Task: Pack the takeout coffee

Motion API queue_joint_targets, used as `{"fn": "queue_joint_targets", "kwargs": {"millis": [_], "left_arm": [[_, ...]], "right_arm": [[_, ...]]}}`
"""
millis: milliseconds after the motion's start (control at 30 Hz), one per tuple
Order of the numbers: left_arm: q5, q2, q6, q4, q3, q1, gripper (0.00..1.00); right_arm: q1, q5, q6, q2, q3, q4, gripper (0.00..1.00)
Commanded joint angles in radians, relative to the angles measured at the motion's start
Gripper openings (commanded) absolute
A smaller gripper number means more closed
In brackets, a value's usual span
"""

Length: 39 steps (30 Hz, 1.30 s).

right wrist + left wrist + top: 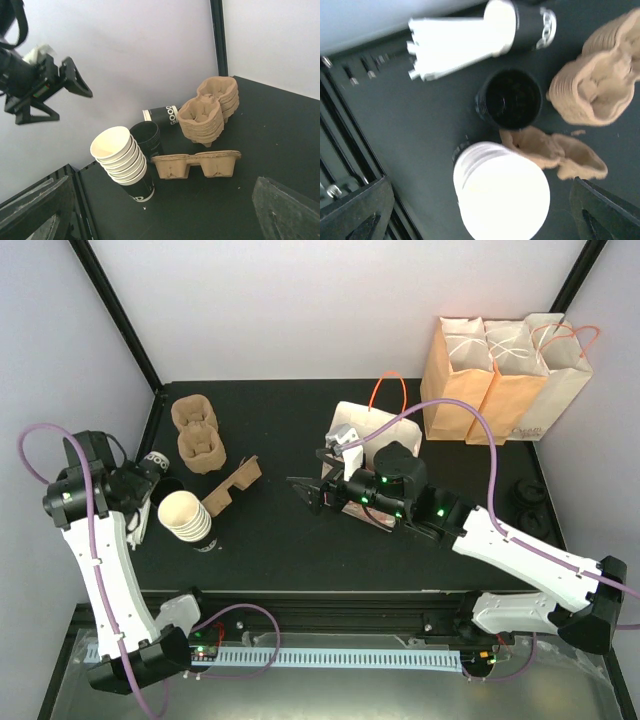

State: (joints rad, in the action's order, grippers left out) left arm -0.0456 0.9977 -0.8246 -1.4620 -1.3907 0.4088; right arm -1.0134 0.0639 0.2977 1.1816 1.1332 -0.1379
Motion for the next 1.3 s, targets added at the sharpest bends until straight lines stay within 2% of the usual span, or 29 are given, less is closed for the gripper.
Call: {"fn": "queue_joint_targets", "kwargs": {"millis": [0, 33, 100, 233, 300, 400, 600, 700, 833, 900, 967, 1167, 1267], "left_arm": [[-0.207, 0.047, 0.160, -0.058, -0.148, 0.039, 0.99], [-0.257, 0.062, 0.160, -0.067, -0.167, 0.044, 0.99], [-0.260, 0.080, 0.193, -0.013, -0.146, 0.071, 0.99], [-0.249, 0.106, 0.288, 0.187, 0.014, 0.115, 0.99], [-0.188, 0.107, 0.367, 0.333, 0.123, 0.145, 0.83], [-0.046, 0.085, 0.479, 0.557, 0.303, 0.191, 0.75], [0.006, 0.070, 0.689, 0.765, 0.436, 0.194, 0.88], [-0.004, 0.091, 0.722, 0.816, 0.466, 0.194, 0.96], [-0.095, 0.156, 0.752, 0.870, 0.481, 0.195, 0.96], [-0.088, 0.189, 0.741, 0.859, 0.459, 0.209, 0.94], [-0.045, 0.211, 0.743, 0.877, 0.459, 0.221, 0.87], [0.034, 0.277, 0.776, 0.917, 0.468, 0.228, 0.86], [0.079, 0.340, 0.751, 0.935, 0.434, 0.227, 0.81]], "right_arm": [[-0.002, -0.028, -0.014, -0.038, -0.006, 0.012, 1.00], [-0.002, -0.032, -0.019, -0.044, -0.008, 0.005, 1.00], [-0.001, -0.037, -0.025, -0.054, -0.010, -0.005, 1.00], [-0.001, -0.021, -0.029, -0.067, -0.007, -0.030, 1.00], [-0.002, -0.017, -0.036, -0.074, -0.006, -0.037, 1.00], [-0.002, -0.010, -0.053, -0.082, 0.004, -0.050, 1.00], [0.001, 0.017, -0.083, -0.094, 0.025, -0.066, 1.00], [-0.001, 0.038, -0.086, -0.105, 0.026, -0.069, 1.00], [-0.001, 0.083, -0.072, -0.138, 0.037, -0.113, 1.00], [-0.001, 0.093, -0.076, -0.164, 0.039, -0.149, 1.00], [-0.001, 0.084, -0.086, -0.196, 0.033, -0.170, 1.00], [-0.001, 0.056, -0.110, -0.274, -0.022, -0.148, 1.00], [-0.001, 0.069, -0.111, -0.286, -0.025, -0.146, 1.00]]}}
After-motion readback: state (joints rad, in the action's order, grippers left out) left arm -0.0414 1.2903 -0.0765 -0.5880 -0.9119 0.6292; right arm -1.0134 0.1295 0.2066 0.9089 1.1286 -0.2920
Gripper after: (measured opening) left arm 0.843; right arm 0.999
